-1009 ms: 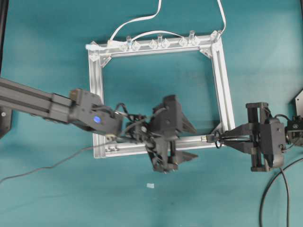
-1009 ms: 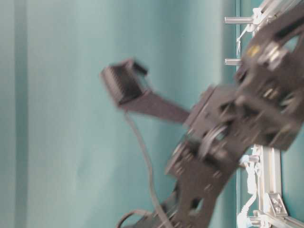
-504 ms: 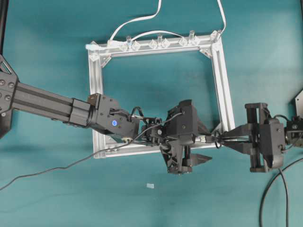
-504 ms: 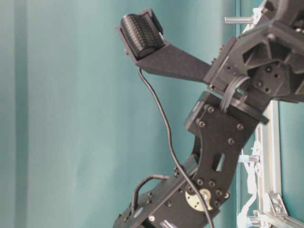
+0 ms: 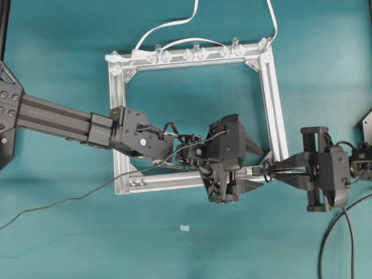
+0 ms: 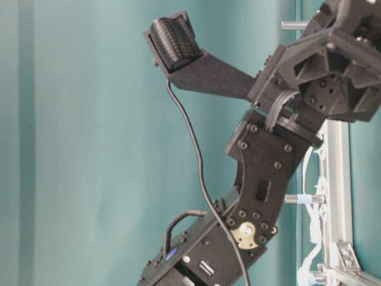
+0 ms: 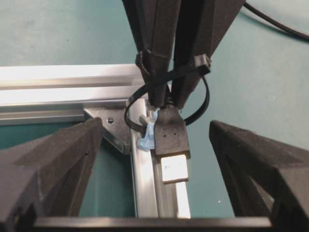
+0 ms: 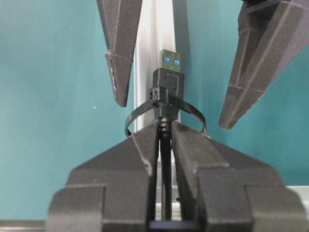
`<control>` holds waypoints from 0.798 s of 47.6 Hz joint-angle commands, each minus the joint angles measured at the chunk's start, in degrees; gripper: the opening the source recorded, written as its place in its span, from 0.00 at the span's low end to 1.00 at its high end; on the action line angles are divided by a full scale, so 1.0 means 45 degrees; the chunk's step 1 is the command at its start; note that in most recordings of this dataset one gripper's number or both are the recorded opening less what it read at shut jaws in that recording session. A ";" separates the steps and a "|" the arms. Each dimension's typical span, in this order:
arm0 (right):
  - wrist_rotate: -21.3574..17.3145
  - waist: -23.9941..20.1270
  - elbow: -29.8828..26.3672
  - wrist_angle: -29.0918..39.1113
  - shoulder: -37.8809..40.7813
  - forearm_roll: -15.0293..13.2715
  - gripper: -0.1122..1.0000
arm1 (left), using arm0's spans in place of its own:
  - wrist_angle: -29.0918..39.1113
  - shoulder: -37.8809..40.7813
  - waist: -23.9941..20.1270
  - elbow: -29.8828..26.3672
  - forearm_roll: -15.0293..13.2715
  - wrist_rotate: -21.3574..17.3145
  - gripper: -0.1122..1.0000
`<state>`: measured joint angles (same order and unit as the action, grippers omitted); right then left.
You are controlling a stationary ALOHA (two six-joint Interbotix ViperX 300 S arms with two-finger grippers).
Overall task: Insert the wire through the string loop located on the right side.
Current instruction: 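Close the left gripper on the plug beyond the loop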
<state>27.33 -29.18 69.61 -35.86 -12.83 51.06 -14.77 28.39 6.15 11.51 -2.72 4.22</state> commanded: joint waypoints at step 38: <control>-0.0078 0.0020 -0.0098 -0.0078 -0.0078 -0.0059 0.20 | 0.0000 -0.0352 0.0469 -0.0254 0.0039 -0.0742 0.30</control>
<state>27.16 -29.27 69.70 -35.86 -12.83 50.89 -14.59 28.39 7.38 11.43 -2.72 1.14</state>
